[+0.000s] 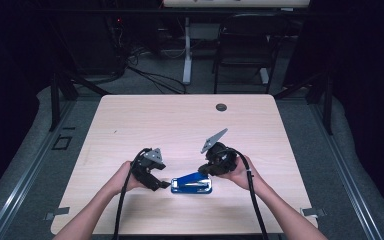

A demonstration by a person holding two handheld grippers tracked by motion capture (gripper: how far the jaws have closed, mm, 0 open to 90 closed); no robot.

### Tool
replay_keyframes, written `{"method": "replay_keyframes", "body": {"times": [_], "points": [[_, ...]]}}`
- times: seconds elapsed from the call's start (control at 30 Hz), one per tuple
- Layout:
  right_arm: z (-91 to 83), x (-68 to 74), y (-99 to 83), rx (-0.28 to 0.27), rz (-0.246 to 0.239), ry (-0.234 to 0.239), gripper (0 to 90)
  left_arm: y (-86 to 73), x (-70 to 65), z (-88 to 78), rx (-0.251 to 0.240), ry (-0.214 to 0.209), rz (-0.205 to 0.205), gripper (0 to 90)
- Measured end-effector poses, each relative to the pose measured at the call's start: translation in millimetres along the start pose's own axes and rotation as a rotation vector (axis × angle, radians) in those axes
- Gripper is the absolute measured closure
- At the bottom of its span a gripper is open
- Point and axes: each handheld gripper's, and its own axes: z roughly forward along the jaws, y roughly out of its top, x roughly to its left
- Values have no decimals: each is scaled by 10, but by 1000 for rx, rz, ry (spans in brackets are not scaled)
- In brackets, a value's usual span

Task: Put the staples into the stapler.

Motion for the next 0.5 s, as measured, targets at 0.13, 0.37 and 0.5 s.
{"method": "replay_keyframes", "body": {"times": [0.13, 0.37, 0.5], "points": [[111, -65, -118, 72, 29, -1, 873, -8, 3, -15, -4, 19, -10, 228], [144, -105, -152, 96, 42, 10, 896, -22, 14, -22, -12, 17, -20, 211], [192, -96, -174, 111, 48, 17, 900, -25, 16, -30, -11, 17, -22, 206]]}}
